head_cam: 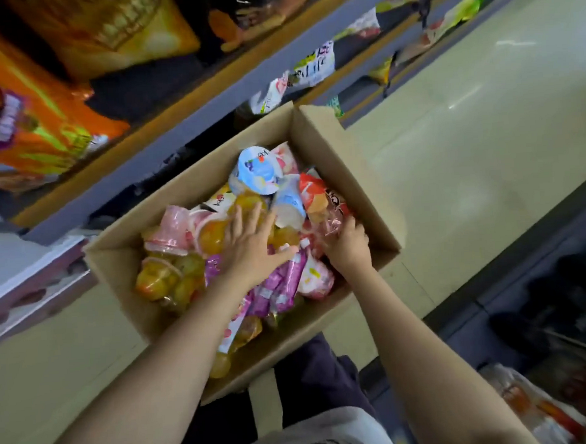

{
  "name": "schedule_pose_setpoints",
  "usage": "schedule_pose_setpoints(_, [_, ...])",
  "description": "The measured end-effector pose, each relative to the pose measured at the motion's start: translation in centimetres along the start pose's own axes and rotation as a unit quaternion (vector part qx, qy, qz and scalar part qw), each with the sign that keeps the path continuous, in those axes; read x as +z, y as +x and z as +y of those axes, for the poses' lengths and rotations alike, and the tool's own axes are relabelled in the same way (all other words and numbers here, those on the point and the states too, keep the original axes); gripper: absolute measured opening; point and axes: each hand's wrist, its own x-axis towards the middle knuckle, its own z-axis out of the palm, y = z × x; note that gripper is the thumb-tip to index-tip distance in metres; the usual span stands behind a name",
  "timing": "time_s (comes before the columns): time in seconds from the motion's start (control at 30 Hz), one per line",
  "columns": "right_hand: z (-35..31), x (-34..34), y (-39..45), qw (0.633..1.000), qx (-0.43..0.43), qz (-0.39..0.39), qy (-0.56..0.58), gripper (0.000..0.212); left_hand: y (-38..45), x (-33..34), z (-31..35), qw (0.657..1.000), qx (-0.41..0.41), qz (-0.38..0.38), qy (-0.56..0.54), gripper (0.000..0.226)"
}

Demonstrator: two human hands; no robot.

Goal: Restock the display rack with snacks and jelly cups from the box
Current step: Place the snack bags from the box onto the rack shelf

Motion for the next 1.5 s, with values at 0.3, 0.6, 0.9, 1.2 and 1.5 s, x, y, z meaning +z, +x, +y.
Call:
schedule_pose_setpoints(0.3, [0.9, -1.4, -0.2, 0.978, 0.048, 0.102, 0.177, 0.042, 0.4, 0.0, 0.3, 1.000, -0.024, -0.002, -0.001, 0.091])
schedule_pose_setpoints(0.6, [-2.9, -2.8, -6.1, 0.937, -0.055, 0.031, 0.343, 0.040, -4.0, -4.4, 5.2, 0.854, -0.060, -0.002, -0.517, 0.065])
schedule_pose_setpoints(0.9, [-10.8, 0.7, -16.8, 0.919, -0.265, -0.138, 0.257, 0.016, -11.3, -6.7, -4.1, 0.733, -0.115, 0.114, -0.661, 0.059])
schedule_pose_setpoints(1.2, [-19.3, 10.1, -27.8, 0.936, -0.233, -0.200, 0.170, 0.053, -26.9, -6.9, -22.1, 0.647, -0.143, 0.146, -0.735, 0.017])
schedule_pose_setpoints(1.5, [-29.3, 22.2, -39.8, 0.915, -0.226, -0.316, 0.111, 0.084, -40.6, -9.0, -38.7, 0.658, -0.163, 0.123, -0.725, 0.071])
